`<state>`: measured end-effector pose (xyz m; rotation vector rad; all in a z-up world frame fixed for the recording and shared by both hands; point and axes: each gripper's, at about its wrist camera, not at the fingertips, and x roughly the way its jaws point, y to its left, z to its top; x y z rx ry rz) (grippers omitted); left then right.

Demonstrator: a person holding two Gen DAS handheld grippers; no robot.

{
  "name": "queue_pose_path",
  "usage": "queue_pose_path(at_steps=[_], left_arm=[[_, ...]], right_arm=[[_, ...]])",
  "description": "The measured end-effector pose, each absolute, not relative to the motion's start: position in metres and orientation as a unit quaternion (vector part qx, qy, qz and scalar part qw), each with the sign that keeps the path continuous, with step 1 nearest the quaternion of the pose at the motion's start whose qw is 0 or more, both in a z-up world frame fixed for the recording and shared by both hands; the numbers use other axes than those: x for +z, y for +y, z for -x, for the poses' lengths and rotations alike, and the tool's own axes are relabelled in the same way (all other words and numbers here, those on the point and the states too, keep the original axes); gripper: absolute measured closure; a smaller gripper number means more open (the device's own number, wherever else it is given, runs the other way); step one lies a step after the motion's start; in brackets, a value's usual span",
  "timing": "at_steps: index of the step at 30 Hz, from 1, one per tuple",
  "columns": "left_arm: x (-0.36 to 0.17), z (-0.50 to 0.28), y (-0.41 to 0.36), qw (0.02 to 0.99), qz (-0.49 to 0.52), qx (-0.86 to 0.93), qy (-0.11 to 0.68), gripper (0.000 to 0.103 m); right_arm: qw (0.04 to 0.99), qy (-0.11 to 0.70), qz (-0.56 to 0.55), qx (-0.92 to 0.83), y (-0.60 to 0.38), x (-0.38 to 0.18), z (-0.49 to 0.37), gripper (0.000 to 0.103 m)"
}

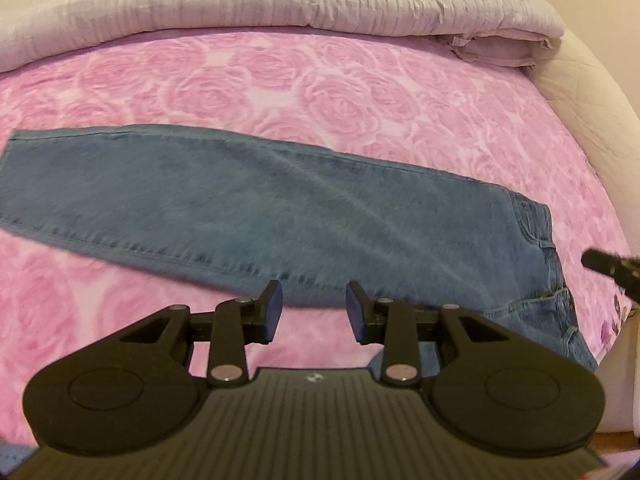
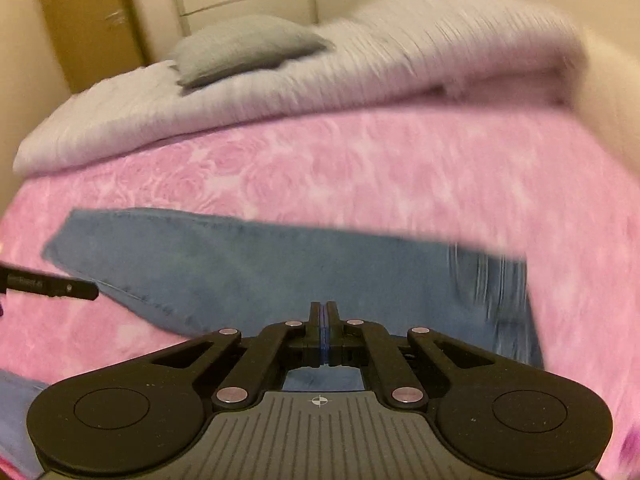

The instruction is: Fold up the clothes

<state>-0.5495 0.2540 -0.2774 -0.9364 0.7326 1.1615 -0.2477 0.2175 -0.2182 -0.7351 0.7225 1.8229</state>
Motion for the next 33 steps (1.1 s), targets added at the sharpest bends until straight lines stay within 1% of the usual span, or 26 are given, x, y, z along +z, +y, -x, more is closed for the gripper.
queue_pose_path(at_steps=[2, 7, 10, 11, 13, 14, 16, 17, 18, 19, 20, 21, 23, 25, 29, 30, 31, 32, 33], left_arm=[[-0.283, 0.541, 0.268, 0.682, 0.407, 0.513, 0.324, 0.073], [-0.296, 0.520, 0.310, 0.704, 0.385, 0.501, 0.325, 0.073], [-0.302, 0.510, 0.333, 0.716, 0.371, 0.491, 0.330, 0.073], [-0.304, 0.507, 0.341, 0.718, 0.367, 0.488, 0.334, 0.073], [-0.308, 0.501, 0.354, 0.724, 0.359, 0.481, 0.339, 0.073], [-0.310, 0.498, 0.360, 0.727, 0.355, 0.478, 0.342, 0.073], [-0.313, 0.491, 0.372, 0.730, 0.350, 0.475, 0.345, 0.073], [-0.315, 0.489, 0.378, 0.731, 0.349, 0.474, 0.345, 0.073], [-0.317, 0.488, 0.384, 0.733, 0.347, 0.472, 0.345, 0.073], [-0.320, 0.488, 0.390, 0.735, 0.345, 0.470, 0.347, 0.073], [-0.323, 0.487, 0.395, 0.737, 0.343, 0.468, 0.348, 0.073], [-0.325, 0.488, 0.400, 0.737, 0.340, 0.467, 0.351, 0.073], [-0.333, 0.491, 0.411, 0.735, 0.332, 0.468, 0.362, 0.073], [-0.341, 0.493, 0.421, 0.737, 0.322, 0.463, 0.373, 0.073], [-0.357, 0.502, 0.443, 0.746, 0.292, 0.442, 0.404, 0.073], [-0.361, 0.504, 0.448, 0.750, 0.283, 0.431, 0.414, 0.073], [-0.364, 0.507, 0.453, 0.753, 0.275, 0.420, 0.425, 0.072], [-0.368, 0.510, 0.457, 0.758, 0.269, 0.404, 0.435, 0.073], [-0.370, 0.512, 0.462, 0.764, 0.263, 0.386, 0.445, 0.073]], right_arm=[[0.489, 0.309, 0.292, 0.761, 0.236, -0.223, 0.244, 0.101], [0.470, 0.301, 0.336, 0.758, 0.288, -0.248, 0.245, 0.100], [0.456, 0.317, 0.324, 0.766, 0.312, -0.254, 0.236, 0.101], [0.458, 0.305, 0.306, 0.777, 0.315, -0.253, 0.231, 0.102], [0.452, 0.269, 0.320, 0.788, 0.323, -0.253, 0.235, 0.102], [0.454, 0.271, 0.316, 0.788, 0.329, -0.255, 0.234, 0.102], [0.455, 0.304, 0.296, 0.783, 0.346, -0.261, 0.227, 0.102], [0.451, 0.317, 0.306, 0.776, 0.356, -0.267, 0.225, 0.097], [0.447, 0.330, 0.325, 0.765, 0.366, -0.274, 0.224, 0.089], [0.444, 0.339, 0.336, 0.758, 0.373, -0.281, 0.222, 0.060], [0.438, 0.352, 0.337, 0.755, 0.380, -0.286, 0.217, 0.028], [0.432, 0.365, 0.337, 0.753, 0.386, -0.292, 0.213, 0.022], [0.426, 0.381, 0.335, 0.749, 0.398, -0.299, 0.205, 0.023], [0.432, 0.368, 0.331, 0.754, 0.408, -0.301, 0.199, 0.023], [0.421, 0.347, 0.362, 0.756, 0.435, -0.317, 0.190, 0.024], [0.419, 0.342, 0.369, 0.756, 0.442, -0.321, 0.187, 0.028], [0.415, 0.337, 0.377, 0.756, 0.448, -0.324, 0.184, 0.039], [0.409, 0.333, 0.386, 0.757, 0.454, -0.328, 0.181, 0.044], [0.403, 0.328, 0.395, 0.758, 0.461, -0.333, 0.178, 0.044]])
